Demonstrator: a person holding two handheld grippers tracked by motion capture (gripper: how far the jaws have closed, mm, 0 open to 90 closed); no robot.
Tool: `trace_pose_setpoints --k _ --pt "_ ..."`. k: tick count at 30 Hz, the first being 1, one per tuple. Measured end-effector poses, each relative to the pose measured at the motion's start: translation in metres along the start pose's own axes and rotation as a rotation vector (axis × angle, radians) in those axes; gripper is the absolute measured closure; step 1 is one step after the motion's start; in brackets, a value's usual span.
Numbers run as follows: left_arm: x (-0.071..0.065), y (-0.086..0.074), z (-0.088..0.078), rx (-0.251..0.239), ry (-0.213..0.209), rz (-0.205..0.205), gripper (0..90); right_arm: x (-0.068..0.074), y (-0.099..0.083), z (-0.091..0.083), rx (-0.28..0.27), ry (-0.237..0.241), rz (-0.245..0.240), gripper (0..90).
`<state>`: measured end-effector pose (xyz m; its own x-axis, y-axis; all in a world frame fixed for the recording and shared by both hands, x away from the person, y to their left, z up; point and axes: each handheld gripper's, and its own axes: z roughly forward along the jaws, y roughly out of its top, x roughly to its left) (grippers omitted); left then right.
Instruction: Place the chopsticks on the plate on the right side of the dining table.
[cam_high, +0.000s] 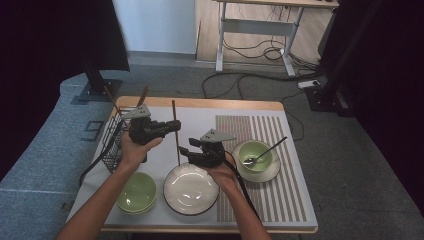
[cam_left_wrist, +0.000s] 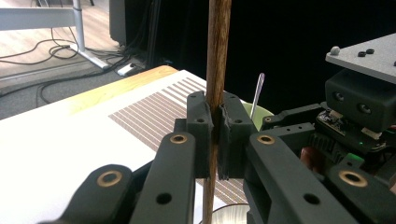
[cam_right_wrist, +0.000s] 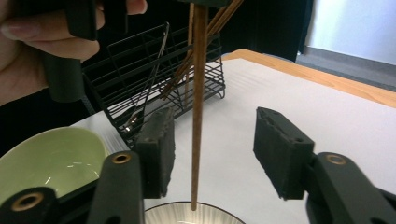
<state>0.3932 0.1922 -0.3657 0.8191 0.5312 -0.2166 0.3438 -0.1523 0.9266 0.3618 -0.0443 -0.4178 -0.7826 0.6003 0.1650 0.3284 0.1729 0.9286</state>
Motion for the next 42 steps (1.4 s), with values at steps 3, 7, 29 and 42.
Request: trace_pose_setpoints --k 3,7,29,42 --pt "0.001 0.0 0.0 -0.002 -0.008 -0.008 84.0 0.0 0.001 0.001 0.009 0.008 -0.008 52.7" --pt "0.0 0.0 0.0 -0.007 -0.01 -0.01 84.1 0.0 0.002 0.004 0.012 0.016 -0.007 57.5" --pt "-0.002 -0.001 0.0 0.003 -0.028 -0.006 83.9 0.007 0.015 0.021 0.053 0.005 -0.044 80.0" --pt "0.002 0.002 -0.013 -0.029 -0.007 -0.004 67.1 -0.005 0.02 0.009 0.048 -0.033 -0.037 84.4"
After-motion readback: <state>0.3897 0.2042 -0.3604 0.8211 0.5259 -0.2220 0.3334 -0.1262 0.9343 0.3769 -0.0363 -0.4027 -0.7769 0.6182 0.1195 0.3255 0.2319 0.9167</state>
